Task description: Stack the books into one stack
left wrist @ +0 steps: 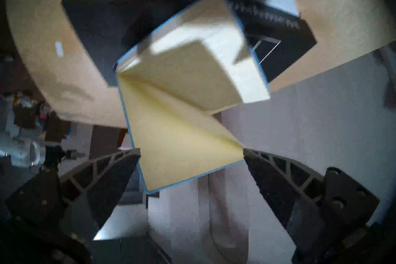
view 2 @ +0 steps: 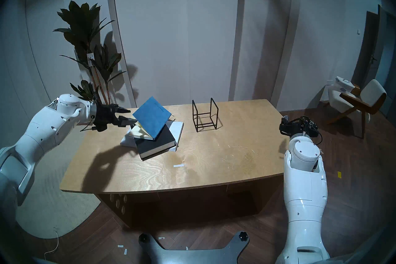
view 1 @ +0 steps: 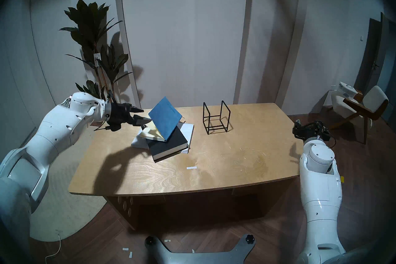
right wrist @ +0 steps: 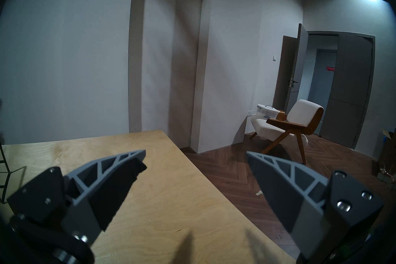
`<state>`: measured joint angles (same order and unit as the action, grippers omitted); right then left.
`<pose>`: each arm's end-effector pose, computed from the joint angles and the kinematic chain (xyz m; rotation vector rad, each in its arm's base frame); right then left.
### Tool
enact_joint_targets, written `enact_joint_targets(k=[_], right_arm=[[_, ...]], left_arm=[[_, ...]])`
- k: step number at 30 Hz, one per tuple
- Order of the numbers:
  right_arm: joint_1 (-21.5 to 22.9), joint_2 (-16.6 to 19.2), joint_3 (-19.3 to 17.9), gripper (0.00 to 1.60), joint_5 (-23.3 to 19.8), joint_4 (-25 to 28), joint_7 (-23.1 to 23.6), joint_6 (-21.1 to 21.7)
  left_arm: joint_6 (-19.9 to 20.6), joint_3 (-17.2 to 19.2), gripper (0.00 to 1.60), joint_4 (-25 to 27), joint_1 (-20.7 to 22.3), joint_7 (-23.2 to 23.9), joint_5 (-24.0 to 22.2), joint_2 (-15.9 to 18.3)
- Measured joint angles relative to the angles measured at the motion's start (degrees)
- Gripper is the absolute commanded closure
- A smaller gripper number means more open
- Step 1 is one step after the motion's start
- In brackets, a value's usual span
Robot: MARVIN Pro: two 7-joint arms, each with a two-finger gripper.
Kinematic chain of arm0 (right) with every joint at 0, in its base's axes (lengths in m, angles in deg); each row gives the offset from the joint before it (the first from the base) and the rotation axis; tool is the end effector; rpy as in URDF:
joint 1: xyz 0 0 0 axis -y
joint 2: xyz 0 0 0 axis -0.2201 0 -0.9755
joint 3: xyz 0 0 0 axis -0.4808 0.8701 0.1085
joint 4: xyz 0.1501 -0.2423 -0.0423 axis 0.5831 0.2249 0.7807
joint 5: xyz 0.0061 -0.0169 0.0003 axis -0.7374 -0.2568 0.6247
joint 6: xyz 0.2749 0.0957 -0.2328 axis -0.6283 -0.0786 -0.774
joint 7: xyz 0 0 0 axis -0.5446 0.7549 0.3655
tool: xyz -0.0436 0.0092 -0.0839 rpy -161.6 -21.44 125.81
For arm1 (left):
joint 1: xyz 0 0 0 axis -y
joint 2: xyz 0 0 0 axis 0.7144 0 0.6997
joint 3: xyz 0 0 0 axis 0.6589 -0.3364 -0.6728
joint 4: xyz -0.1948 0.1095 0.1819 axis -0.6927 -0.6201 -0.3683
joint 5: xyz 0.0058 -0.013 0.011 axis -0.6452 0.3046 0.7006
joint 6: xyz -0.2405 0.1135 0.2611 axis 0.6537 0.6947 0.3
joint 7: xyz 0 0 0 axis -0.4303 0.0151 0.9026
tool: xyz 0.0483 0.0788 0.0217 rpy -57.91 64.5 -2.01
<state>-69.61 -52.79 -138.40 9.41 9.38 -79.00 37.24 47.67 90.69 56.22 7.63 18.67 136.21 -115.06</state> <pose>0.4844 -0.2257 -0.2514 2.0043 -0.3841 1.8576 0.5956 0.1621 -0.1717 0.8684 1.9095 -0.6428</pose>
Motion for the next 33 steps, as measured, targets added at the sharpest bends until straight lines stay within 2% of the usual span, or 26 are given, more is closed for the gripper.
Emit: enact_joint_targets(k=[4,9,14,17,20,24,27,33], right_arm=[[0.0,-0.1,0.0,0.0,0.0,0.0,0.0,0.0],[0.0,-0.2,-0.1,0.0,0.1,0.1,0.1,0.0],[0.0,-0.2,-0.1,0.0,0.1,0.1,0.1,0.0],[0.1,-0.2,-0.2,0.0,0.2,0.0,0.2,0.0],[0.1,-0.2,-0.2,0.0,0.2,0.0,0.2,0.0],[0.1,-0.2,-0.2,0.0,0.3,-0.1,0.3,0.0],[0.2,-0.2,-0.2,0.0,0.4,-0.2,0.3,0.0],[0.2,-0.3,-0.3,0.0,0.5,-0.4,0.4,0.0]], left_arm=[[-3.9,-0.5,0.0,0.4,0.5,-3.8,-2.3,0.9],[-9.6,-0.8,0.0,-2.3,1.2,-8.3,-4.9,1.8],[-14.3,2.8,0.0,-5.0,2.1,-10.2,-10.8,1.0],[-16.4,6.0,0.0,-6.4,2.9,-10.5,-15.4,-0.7],[-18.3,9.1,0.0,-7.6,3.6,-9.6,-19.8,-2.8],[-20.3,11.5,0.0,-8.4,4.0,-7.5,-24.1,-4.9],[-22.6,14.0,0.0,-9.6,4.4,-5.0,-29.4,-7.6],[-25.3,16.3,0.0,-11.7,4.5,-1.9,-35.7,-11.6]])
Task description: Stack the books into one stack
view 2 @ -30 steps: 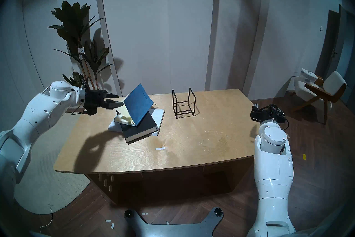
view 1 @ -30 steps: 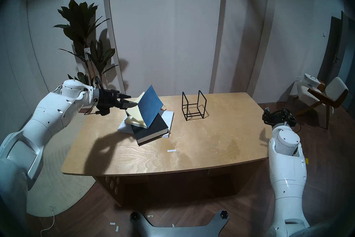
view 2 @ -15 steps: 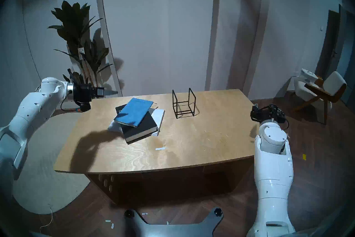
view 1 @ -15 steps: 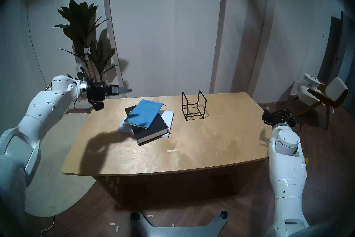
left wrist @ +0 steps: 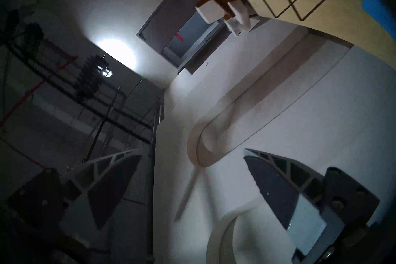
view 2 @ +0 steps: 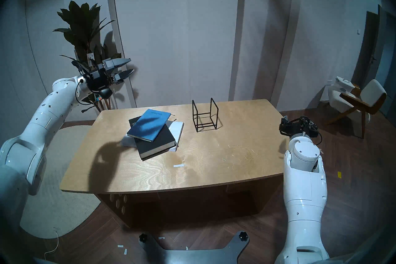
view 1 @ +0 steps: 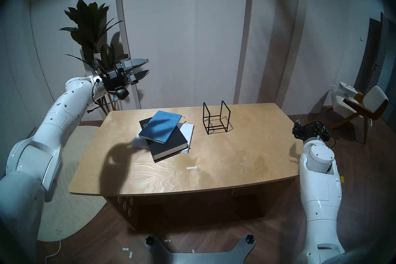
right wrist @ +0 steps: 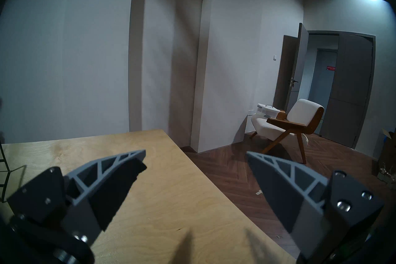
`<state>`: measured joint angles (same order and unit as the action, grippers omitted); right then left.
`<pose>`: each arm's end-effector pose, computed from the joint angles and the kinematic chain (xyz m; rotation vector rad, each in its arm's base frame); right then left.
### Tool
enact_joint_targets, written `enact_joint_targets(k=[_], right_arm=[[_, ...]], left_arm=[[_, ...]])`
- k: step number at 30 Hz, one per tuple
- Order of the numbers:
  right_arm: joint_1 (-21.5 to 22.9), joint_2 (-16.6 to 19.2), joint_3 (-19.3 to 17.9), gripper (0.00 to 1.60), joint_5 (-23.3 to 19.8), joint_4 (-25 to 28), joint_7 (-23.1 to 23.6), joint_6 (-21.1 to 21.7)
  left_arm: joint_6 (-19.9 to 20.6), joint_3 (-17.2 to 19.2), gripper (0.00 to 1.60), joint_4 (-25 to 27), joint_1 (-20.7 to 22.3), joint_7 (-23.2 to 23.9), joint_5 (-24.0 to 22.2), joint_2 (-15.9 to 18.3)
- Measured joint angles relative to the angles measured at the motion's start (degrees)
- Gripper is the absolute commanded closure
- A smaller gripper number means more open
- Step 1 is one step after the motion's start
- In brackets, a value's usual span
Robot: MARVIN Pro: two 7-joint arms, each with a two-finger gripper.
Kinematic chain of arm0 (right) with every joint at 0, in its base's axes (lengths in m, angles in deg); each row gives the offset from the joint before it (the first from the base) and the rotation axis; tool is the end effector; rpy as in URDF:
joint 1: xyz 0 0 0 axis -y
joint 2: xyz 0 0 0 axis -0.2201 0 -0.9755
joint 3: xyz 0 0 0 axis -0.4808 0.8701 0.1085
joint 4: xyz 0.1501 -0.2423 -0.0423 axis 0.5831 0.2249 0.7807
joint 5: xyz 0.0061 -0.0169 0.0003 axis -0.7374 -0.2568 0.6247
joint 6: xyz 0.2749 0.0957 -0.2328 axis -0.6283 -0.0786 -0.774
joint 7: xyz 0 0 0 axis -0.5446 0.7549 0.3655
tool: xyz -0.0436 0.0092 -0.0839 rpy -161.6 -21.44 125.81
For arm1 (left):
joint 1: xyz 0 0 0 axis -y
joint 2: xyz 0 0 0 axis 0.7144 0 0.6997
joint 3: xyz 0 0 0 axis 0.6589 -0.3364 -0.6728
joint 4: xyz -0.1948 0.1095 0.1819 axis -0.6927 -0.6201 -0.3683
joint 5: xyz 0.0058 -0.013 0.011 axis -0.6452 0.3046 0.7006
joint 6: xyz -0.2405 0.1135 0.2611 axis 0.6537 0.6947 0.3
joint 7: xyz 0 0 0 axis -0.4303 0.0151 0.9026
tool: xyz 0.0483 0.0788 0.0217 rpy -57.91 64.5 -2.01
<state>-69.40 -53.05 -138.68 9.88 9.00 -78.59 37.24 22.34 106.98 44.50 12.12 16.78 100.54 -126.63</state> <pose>0.4848 -0.2262 -0.2535 2.0100 -0.3821 1.8530 0.6227 0.1544 -0.0795 0.1516 1.4920 -1.5628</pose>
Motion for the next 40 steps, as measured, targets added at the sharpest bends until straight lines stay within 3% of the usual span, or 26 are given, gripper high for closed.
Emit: enact_joint_targets(k=[10,17,22,28,38,40], right_arm=[[0.1,0.0,-0.1,0.0,0.2,-0.3,0.1,0.0],[0.2,0.0,-0.1,0.0,0.3,-0.3,0.2,0.0],[0.2,-0.1,-0.2,0.0,0.4,-0.3,0.3,0.0],[0.3,-0.1,-0.2,0.0,0.5,-0.3,0.4,0.0],[0.3,-0.3,-0.4,0.0,0.5,-0.1,0.4,0.0],[0.3,-0.3,-0.4,0.0,0.5,-0.1,0.4,0.0]], left_arm=[[-1.9,2.8,0.0,-5.0,-0.1,4.8,-8.7,-6.9],[-0.8,5.8,0.0,-9.2,0.0,8.9,-14.2,-11.3],[2.5,9.8,0.0,-13.0,0.4,12.7,-18.7,-14.8],[9.4,15.0,0.0,-15.9,0.9,16.9,-23.3,-18.8],[19.3,20.7,0.0,-16.2,1.1,21.7,-27.3,-23.6],[19.3,20.7,0.0,-16.2,1.1,21.7,-27.3,-23.6]])
